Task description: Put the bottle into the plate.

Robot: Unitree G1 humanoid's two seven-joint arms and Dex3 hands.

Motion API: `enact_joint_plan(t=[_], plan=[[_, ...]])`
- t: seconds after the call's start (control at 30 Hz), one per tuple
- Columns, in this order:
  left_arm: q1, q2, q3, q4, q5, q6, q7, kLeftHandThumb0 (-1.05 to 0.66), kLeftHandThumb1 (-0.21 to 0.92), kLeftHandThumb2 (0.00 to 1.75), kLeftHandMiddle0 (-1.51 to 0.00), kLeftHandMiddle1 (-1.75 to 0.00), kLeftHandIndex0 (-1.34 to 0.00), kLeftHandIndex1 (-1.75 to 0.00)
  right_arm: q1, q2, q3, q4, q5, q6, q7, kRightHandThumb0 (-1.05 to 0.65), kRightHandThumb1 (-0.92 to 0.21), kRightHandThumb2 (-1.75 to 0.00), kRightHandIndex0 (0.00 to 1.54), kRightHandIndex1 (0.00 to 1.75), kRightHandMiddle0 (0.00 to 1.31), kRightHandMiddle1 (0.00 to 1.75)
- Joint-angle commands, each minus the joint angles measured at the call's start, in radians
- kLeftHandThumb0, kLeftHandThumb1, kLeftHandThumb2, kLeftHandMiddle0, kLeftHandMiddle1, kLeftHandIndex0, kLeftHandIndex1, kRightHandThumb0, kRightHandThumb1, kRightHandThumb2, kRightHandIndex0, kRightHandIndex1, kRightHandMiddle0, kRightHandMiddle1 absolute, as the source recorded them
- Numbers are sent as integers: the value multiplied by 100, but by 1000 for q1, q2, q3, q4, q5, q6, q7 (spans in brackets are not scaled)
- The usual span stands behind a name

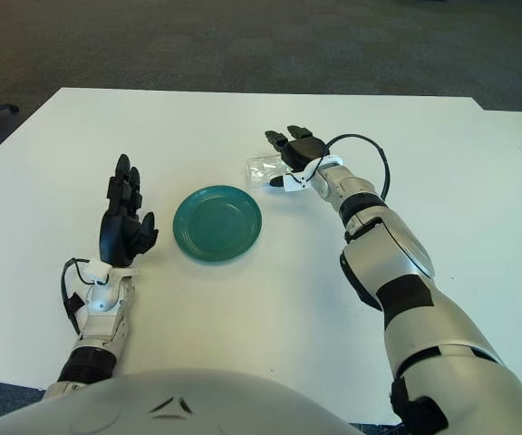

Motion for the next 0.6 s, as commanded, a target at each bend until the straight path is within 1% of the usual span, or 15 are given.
enact_joint_plan(t=[0.0,0.2,0.57], plan=[[137,-28,-25,86,30,10,13,-97,92,54,-1,0,0,-17,9,-6,-3,-3,15,-7,4,-105,-92,-53,0,0,0,0],[154,-33,-32,64,21,25,8,-97,92,51,0,0,0,-17,39,8,0,-1,16,-1,-5,-105,-92,-54,0,0,0,0],[185,-47,-48,15,19,47,6,-96,92,48,0,0,0,-16,81,7,-2,1,23,8,1,-105,-92,-54,0,0,0,0]])
